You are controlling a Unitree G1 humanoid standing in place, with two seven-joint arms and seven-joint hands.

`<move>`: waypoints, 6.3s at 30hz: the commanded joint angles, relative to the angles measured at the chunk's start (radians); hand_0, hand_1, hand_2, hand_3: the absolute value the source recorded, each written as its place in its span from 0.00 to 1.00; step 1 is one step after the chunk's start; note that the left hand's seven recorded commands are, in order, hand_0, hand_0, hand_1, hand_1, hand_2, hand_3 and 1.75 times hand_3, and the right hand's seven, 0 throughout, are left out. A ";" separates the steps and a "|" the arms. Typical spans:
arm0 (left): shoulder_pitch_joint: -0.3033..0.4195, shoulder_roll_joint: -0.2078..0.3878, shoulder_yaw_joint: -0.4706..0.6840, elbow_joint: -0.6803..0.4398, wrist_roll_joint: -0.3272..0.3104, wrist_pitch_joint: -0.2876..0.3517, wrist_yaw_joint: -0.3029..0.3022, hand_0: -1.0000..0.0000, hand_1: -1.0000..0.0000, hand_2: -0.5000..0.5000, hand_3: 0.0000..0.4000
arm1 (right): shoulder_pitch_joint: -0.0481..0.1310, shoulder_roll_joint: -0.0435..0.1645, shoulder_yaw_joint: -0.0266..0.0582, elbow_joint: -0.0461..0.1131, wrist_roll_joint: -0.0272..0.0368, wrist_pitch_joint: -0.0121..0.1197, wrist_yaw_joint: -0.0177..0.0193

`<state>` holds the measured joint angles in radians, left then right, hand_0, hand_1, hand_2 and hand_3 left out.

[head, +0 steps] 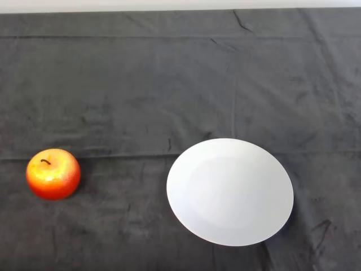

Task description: Move the apple to the plate

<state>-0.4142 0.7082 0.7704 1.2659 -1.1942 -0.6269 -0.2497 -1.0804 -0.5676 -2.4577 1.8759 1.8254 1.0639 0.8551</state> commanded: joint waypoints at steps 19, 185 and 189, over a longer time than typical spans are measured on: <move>-0.036 0.002 0.037 0.038 0.053 0.016 -0.016 1.00 1.00 0.50 0.00 | -0.003 -0.020 -0.0058 -0.002 -0.0002 0.017 0.0066; 0.101 -0.262 -0.663 -0.299 0.779 0.230 -0.398 0.00 0.00 0.50 1.00 | -0.003 -0.020 -0.0058 -0.006 -0.0001 0.008 -0.0006; 0.085 -0.251 -0.654 -0.291 0.782 0.226 -0.390 0.00 0.00 0.50 1.00 | -0.003 -0.020 -0.0059 -0.006 -0.0001 0.008 -0.0008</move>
<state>-0.3362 0.4109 0.1368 0.9067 -0.4468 -0.4105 -0.6525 -1.0804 -0.5670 -2.4577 1.8757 1.8254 1.0640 0.8552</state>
